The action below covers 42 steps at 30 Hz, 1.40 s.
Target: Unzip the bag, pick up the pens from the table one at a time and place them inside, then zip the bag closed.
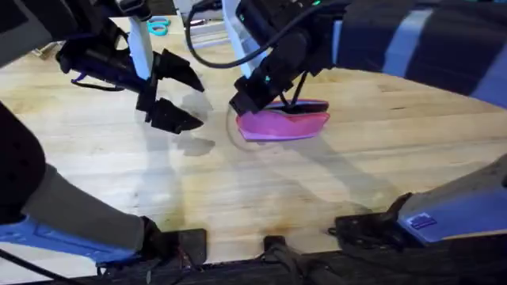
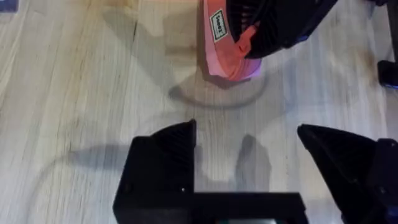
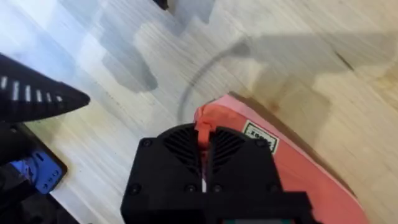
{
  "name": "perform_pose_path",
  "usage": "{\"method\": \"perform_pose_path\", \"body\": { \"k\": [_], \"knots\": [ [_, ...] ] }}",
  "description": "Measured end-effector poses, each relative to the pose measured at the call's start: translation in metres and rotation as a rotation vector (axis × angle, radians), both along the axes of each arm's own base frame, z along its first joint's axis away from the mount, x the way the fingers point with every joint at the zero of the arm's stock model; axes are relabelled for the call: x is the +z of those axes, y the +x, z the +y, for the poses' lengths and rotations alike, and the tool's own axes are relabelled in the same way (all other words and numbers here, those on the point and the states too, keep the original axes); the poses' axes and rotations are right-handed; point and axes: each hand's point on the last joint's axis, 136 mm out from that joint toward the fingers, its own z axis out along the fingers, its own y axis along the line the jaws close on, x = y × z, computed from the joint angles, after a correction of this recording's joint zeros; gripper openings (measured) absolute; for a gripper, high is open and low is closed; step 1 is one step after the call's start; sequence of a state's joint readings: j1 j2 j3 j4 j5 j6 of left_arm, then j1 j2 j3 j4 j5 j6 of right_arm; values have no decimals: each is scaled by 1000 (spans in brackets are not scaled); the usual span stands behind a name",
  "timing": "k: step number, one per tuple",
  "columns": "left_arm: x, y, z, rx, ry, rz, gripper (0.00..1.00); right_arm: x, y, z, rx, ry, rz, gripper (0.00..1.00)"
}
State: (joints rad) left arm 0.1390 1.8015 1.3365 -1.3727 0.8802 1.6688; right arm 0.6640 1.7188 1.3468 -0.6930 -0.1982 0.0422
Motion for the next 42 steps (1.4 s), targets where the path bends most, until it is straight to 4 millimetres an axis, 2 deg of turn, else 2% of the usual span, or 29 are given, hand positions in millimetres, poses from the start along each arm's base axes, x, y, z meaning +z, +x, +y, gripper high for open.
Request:
{"method": "perform_pose_path", "body": {
  "k": [9, 17, 19, 32, 40, 42],
  "knots": [
    [10, 4, -7, 20, -72, -10, 993, 26, 4, -7, -20, 32, -58, 32],
    [24, 8, -17, 43, -168, -19, 993, 33, 5, -9, -27, 44, -74, 32],
    [25, 5, -29, 13, -184, -14, 993, 33, 6, -9, -29, 45, -74, 32],
    [-8, -3, -67, -96, -206, 95, 993, 33, 6, -9, -30, 45, -74, 32],
    [-16, -5, -83, -124, -239, 121, 993, 33, 6, -9, -30, 45, -73, 32],
    [-17, -5, -85, -132, -241, 119, 957, 33, 6, -9, -30, 45, -74, 32]
  ]
}}
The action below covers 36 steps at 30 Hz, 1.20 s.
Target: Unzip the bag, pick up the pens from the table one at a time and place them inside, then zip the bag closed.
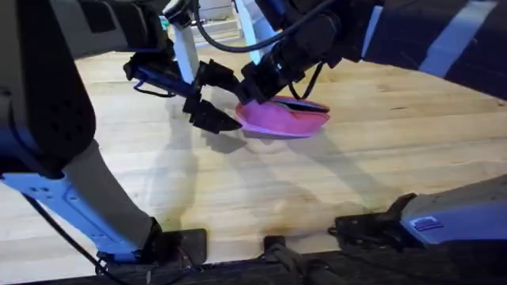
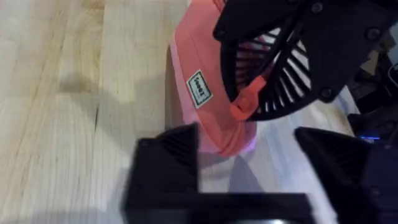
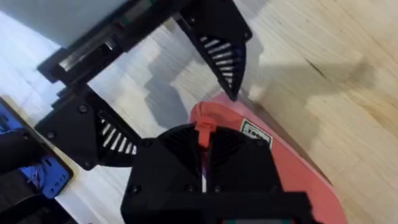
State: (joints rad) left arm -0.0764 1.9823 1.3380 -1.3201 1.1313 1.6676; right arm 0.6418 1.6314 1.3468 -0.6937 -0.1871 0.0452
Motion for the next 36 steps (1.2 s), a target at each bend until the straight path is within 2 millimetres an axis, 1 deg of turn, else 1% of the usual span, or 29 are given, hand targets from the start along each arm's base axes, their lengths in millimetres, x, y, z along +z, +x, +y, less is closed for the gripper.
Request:
{"method": "perform_pose_path", "body": {
  "k": [2, 6, 7, 9, 15, 18, 21, 27, 31, 32, 34, 36],
  "knots": [
    [0, 0, -2, -4, -3, -6, 772, 0, 0, 0, 0, 0, 0, 32],
    [-1, 3, -2, -3, -8, -23, 134, 0, -3, 1, 6, 4, 10, 32],
    [0, 3, -3, -2, -10, -23, 72, 0, -3, 1, 7, 5, 10, 32],
    [1, 3, -3, -1, -14, -24, 50, 0, -3, 1, 7, 5, 10, 32],
    [1, 4, -3, 1, -18, -24, 44, 0, -1, 0, 3, 7, 11, 32],
    [3, 5, -4, 5, -28, -26, 43, 1, 1, -3, -8, 19, 18, 32],
    [7, 6, -6, 14, -53, -27, 43, 7, 5, -9, -24, 41, 21, 32],
    [24, 13, -16, 32, -137, -44, 45, 27, 14, -29, -76, 102, 15, 32],
    [32, 15, -22, 36, -181, -49, 45, 37, 17, -41, -105, 136, 18, 32],
    [31, 14, -22, 32, -173, -45, 45, 42, 23, -52, -138, 146, 5, 32],
    [32, 15, -22, 36, -178, -46, 45, 44, 27, -63, -169, 146, 7, 32],
    [33, 14, -23, 34, -182, -44, 45, 44, 28, -67, -181, 146, 11, 32]
  ]
}}
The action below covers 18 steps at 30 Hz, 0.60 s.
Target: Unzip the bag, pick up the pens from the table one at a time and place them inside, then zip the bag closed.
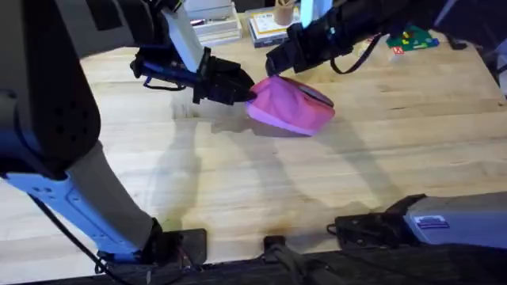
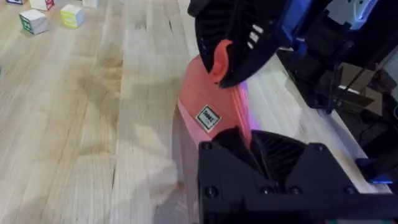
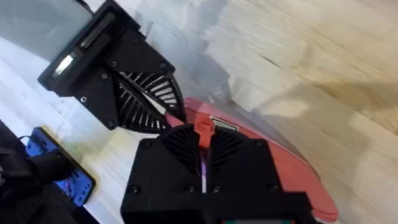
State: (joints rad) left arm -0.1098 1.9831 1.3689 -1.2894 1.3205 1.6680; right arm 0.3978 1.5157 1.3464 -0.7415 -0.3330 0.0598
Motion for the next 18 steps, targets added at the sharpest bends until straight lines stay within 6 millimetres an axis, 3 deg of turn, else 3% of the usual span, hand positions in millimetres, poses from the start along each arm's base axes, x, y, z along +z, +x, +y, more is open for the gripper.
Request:
{"method": "perform_pose_path", "body": {
  "k": [18],
  "knots": [
    [-1, 0, 0, -2, 4, -1, 45, -4, 3, -19, -49, 0, 39, 32]
  ]
}}
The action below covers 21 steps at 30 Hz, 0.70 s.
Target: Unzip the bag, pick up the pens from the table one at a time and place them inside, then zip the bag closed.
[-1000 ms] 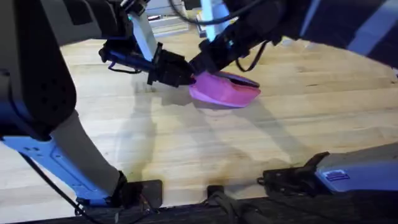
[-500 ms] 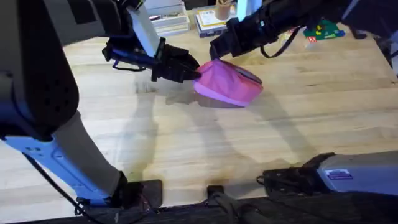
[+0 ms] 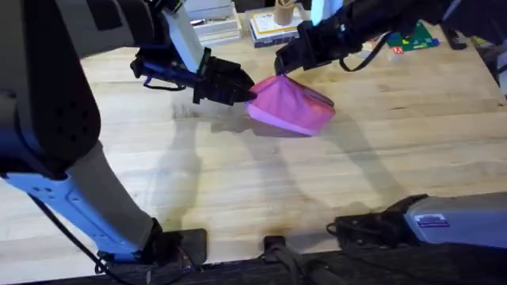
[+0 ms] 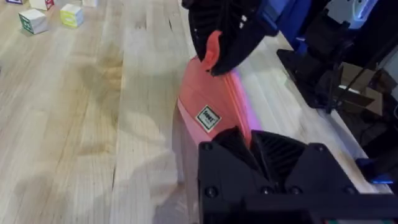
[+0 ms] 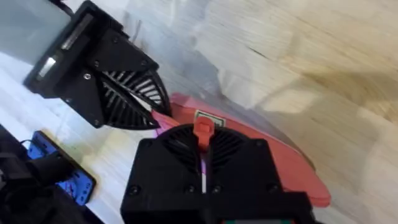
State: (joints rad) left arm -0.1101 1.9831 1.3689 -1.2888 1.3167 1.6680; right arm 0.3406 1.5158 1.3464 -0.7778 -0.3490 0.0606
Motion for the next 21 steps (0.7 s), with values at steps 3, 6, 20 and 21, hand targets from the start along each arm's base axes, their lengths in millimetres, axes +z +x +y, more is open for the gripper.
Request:
{"method": "perform_pose_path", "body": {
  "k": [3, 6, 20, 21],
  "knots": [
    [0, 0, 0, -1, 0, 1, 45, -2, -2, -7, -14, 1, 24, 32],
    [0, -1, -1, -3, 0, 2, 45, -6, -5, -19, -33, -13, 57, 33],
    [-7, -6, -4, -32, 36, -5, 45, -28, -7, -104, -243, -190, 161, 34],
    [-7, -6, -4, -33, 36, -5, 45, -28, -7, -109, -257, -190, 164, 34]
  ]
}}
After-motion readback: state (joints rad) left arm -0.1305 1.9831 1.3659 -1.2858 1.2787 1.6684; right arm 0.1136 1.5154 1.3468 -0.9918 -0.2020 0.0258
